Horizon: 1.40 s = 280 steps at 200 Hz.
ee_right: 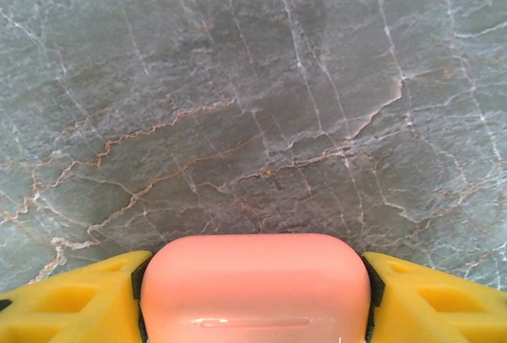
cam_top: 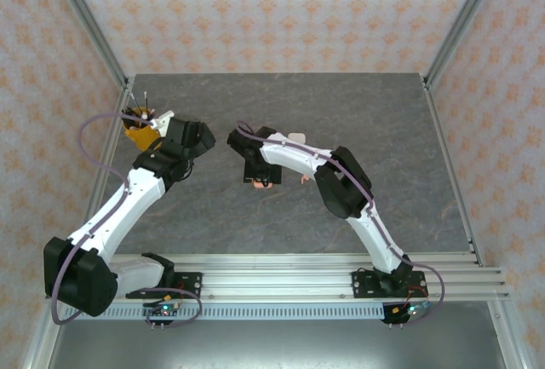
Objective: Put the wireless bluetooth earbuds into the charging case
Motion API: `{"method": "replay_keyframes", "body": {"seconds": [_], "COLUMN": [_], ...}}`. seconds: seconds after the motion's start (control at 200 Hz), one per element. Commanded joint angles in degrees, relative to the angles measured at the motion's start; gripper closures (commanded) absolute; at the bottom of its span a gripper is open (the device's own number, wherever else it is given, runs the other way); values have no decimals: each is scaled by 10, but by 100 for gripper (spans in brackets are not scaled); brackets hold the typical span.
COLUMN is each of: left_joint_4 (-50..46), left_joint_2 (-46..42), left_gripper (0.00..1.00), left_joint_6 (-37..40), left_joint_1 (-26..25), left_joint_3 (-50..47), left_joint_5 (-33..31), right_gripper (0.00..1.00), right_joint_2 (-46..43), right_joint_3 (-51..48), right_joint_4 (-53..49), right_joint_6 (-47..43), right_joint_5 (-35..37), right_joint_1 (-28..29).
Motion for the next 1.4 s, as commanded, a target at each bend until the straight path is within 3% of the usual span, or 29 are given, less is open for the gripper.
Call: {"method": "replay_keyframes", "body": {"seconds": [0.0,0.25,0.575,1.006,1.396], "left_joint_4": [20,62,80,351,574], "left_joint_2": [-19,-59,-18,-16,100], "left_gripper": [0,0,3,2,3], "left_joint_6": [-6,-3,20,12,-30], "left_joint_1": [6,6,6,6,4], "left_joint_3": [-28,-86,-100,-258,-295], "left_joint_5": [18,37,112,278,407], "right_gripper": [40,47,48,49,49], "right_joint_2": [17,6,-41,-94,-117], "right_joint_3": [-5,-15,-46,-112,-124], "right_joint_4": [-3,0,21,86,142], "right_joint_6": [-2,2,33,107,178], "right_joint_5": [2,7,20,-1,-46], "right_joint_1": [1,1,-5,-55,-101]}}
